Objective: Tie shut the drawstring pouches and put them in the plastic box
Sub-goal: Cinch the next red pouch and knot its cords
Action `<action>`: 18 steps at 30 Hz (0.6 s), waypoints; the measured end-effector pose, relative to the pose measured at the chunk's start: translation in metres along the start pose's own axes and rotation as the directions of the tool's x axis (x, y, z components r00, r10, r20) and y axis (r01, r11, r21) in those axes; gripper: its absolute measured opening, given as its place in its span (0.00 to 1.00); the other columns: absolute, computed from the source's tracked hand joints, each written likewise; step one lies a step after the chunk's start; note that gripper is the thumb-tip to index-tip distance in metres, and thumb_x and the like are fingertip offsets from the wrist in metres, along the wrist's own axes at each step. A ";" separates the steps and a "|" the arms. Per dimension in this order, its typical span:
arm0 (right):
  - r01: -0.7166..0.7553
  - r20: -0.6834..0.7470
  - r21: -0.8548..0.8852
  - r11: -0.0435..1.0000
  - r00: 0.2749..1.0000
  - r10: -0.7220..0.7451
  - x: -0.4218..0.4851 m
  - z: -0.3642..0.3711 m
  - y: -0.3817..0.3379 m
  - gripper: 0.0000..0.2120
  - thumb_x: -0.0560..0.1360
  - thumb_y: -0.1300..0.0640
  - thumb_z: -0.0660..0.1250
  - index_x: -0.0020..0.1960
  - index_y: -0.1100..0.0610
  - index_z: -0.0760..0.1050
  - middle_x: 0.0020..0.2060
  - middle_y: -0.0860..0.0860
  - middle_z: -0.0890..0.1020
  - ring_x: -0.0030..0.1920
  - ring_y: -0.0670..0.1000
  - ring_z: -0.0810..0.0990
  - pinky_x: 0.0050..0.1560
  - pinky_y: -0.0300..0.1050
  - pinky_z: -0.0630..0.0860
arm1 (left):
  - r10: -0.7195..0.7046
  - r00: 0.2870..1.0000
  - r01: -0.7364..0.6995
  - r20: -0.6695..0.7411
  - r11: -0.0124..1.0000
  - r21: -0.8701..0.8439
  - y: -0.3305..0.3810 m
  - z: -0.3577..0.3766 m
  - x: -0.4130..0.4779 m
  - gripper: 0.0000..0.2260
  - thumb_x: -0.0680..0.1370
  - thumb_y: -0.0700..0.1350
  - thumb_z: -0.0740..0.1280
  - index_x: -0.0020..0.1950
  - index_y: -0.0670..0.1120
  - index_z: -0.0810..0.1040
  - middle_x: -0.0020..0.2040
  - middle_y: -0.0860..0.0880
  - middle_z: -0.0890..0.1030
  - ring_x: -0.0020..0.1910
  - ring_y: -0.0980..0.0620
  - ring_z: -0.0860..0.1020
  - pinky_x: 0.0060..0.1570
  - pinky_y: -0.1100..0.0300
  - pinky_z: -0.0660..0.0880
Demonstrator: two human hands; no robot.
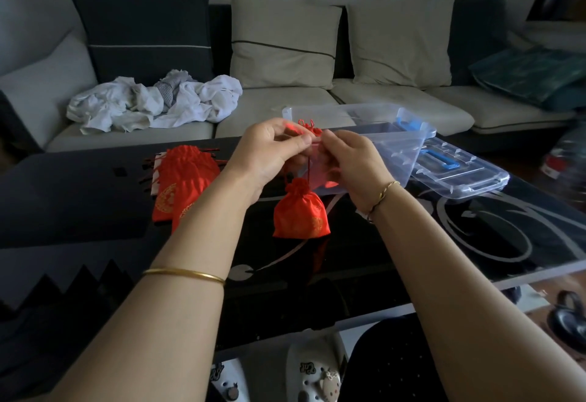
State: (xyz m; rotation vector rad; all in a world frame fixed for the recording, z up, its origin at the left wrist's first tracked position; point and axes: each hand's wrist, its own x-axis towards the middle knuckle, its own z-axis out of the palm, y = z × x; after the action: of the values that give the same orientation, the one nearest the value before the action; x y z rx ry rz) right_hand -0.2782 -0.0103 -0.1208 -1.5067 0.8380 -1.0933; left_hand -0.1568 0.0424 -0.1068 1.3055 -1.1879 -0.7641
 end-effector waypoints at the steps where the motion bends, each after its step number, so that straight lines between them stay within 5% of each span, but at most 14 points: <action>1: -0.040 0.027 0.096 0.995 0.999 0.037 -0.001 -0.002 -0.002 0.16 0.80 0.58 0.59 0.34 0.58 0.69 0.28 0.52 0.70 0.27 0.48 0.67 0.29 0.42 0.64 | 0.002 1.000 -0.003 -0.031 0.999 -0.036 -0.001 0.000 0.000 0.07 0.76 0.37 0.67 0.40 0.46 0.80 0.33 0.52 0.81 0.28 0.58 0.77 0.32 0.65 0.75; 3: -0.140 0.163 0.155 0.978 0.980 0.115 -0.004 -0.007 -0.005 0.15 0.79 0.58 0.60 0.34 0.58 0.70 0.27 0.51 0.70 0.26 0.47 0.67 0.27 0.39 0.64 | 0.016 0.998 -0.019 -0.065 0.999 -0.048 -0.002 -0.002 0.002 0.08 0.75 0.35 0.68 0.39 0.46 0.80 0.33 0.50 0.82 0.31 0.57 0.79 0.36 0.63 0.78; 5: -0.205 0.281 -0.050 0.978 0.936 0.211 -0.008 -0.012 -0.003 0.15 0.78 0.56 0.61 0.33 0.57 0.70 0.26 0.50 0.71 0.26 0.47 0.68 0.28 0.38 0.66 | 0.041 0.998 -0.041 -0.047 0.999 0.008 -0.003 -0.003 0.001 0.09 0.74 0.33 0.68 0.38 0.46 0.79 0.36 0.48 0.83 0.34 0.56 0.80 0.42 0.62 0.78; 7: -0.208 0.237 -0.251 0.945 0.934 0.268 -0.007 -0.013 0.002 0.13 0.77 0.54 0.62 0.35 0.56 0.72 0.30 0.53 0.74 0.29 0.49 0.72 0.32 0.40 0.68 | 0.065 0.998 -0.065 -0.002 0.996 0.067 -0.001 -0.003 -0.001 0.09 0.73 0.31 0.68 0.39 0.45 0.78 0.37 0.48 0.83 0.34 0.57 0.79 0.41 0.64 0.77; 9: -0.142 0.092 -0.282 0.949 0.981 0.174 -0.001 -0.010 0.007 0.11 0.77 0.55 0.62 0.37 0.57 0.74 0.36 0.56 0.78 0.36 0.53 0.77 0.38 0.47 0.76 | 0.121 0.992 -0.127 0.042 0.975 0.185 0.003 -0.003 -0.004 0.09 0.73 0.31 0.68 0.42 0.45 0.78 0.38 0.50 0.82 0.34 0.61 0.80 0.41 0.68 0.76; 12: -0.066 0.035 -0.060 0.996 0.997 0.068 0.005 -0.002 0.009 0.10 0.79 0.62 0.58 0.42 0.57 0.75 0.36 0.55 0.79 0.37 0.54 0.78 0.42 0.51 0.77 | 0.251 0.961 -0.277 0.117 0.870 0.408 0.009 -0.004 -0.008 0.09 0.74 0.32 0.67 0.48 0.46 0.78 0.39 0.52 0.80 0.40 0.61 0.79 0.45 0.70 0.75; 15: -0.144 0.178 0.099 0.985 0.976 0.125 0.002 0.004 0.014 0.11 0.81 0.62 0.54 0.47 0.57 0.74 0.36 0.53 0.79 0.33 0.50 0.79 0.35 0.44 0.73 | 0.411 0.906 -0.388 0.104 0.704 0.594 0.006 -0.001 -0.010 0.10 0.74 0.36 0.67 0.52 0.48 0.79 0.39 0.53 0.80 0.43 0.55 0.78 0.48 0.62 0.74; 18: -0.232 0.294 0.185 0.955 0.940 0.171 0.001 0.002 0.016 0.11 0.81 0.60 0.56 0.45 0.57 0.76 0.33 0.50 0.82 0.34 0.50 0.77 0.37 0.43 0.71 | 0.506 0.862 -0.403 0.027 0.654 0.640 0.003 0.002 -0.010 0.11 0.73 0.38 0.68 0.54 0.48 0.80 0.40 0.55 0.80 0.43 0.55 0.78 0.48 0.59 0.74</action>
State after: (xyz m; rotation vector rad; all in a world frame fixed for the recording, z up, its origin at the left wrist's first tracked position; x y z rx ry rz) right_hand -0.2752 -0.0140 -0.1363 -1.3182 0.6410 -0.7736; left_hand -0.1619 0.0514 -0.1065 1.4618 -1.6354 0.1463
